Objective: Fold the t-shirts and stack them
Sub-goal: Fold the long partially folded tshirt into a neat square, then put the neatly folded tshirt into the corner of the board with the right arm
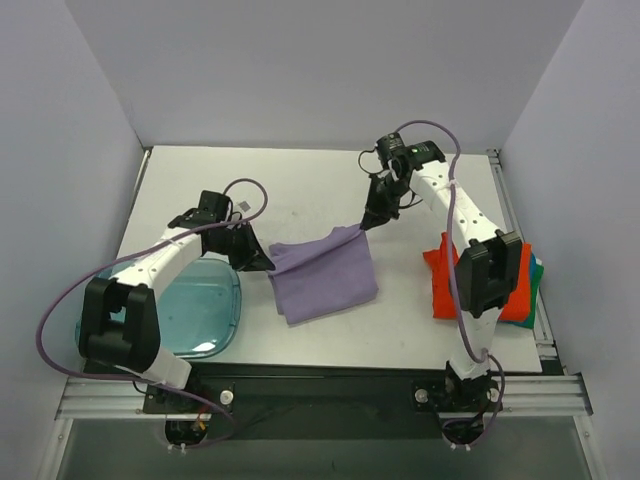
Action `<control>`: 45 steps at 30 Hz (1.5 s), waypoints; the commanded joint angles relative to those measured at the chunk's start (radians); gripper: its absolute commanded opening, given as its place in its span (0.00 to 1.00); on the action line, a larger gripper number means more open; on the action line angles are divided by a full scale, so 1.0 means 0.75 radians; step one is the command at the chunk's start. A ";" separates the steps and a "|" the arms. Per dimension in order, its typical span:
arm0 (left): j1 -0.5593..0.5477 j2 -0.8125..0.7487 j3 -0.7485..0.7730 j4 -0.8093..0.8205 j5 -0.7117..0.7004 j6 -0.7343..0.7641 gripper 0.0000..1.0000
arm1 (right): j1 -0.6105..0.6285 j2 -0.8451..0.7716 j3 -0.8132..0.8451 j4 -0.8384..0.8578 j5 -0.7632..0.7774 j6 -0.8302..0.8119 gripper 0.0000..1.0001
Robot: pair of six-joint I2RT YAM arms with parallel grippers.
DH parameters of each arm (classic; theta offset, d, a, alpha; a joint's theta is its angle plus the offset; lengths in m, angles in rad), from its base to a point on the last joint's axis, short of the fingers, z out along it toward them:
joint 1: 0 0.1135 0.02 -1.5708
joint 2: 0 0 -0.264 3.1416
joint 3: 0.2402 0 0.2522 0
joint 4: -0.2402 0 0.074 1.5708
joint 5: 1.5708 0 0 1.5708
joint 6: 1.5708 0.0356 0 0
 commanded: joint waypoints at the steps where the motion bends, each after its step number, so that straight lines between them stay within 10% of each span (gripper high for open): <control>1: 0.052 0.112 0.105 0.061 0.022 0.081 0.00 | -0.035 0.083 0.158 -0.021 0.043 -0.048 0.00; 4: 0.073 0.224 0.185 0.088 0.007 0.081 0.00 | -0.054 0.193 0.270 -0.021 0.023 -0.058 0.00; 7: 0.093 0.300 0.267 0.102 -0.070 0.061 0.41 | -0.066 0.324 0.358 -0.011 -0.042 -0.095 0.48; 13: 0.091 0.362 0.434 0.188 -0.146 0.044 0.65 | -0.099 0.398 0.440 0.071 -0.165 -0.178 0.77; 32: -0.089 0.237 0.083 0.190 -0.304 0.014 0.70 | -0.181 -0.066 -0.508 0.447 -0.493 -0.404 0.97; 45: -0.167 0.376 0.117 0.108 -0.447 0.057 0.70 | -0.224 0.038 -0.582 0.521 -0.611 -0.438 0.97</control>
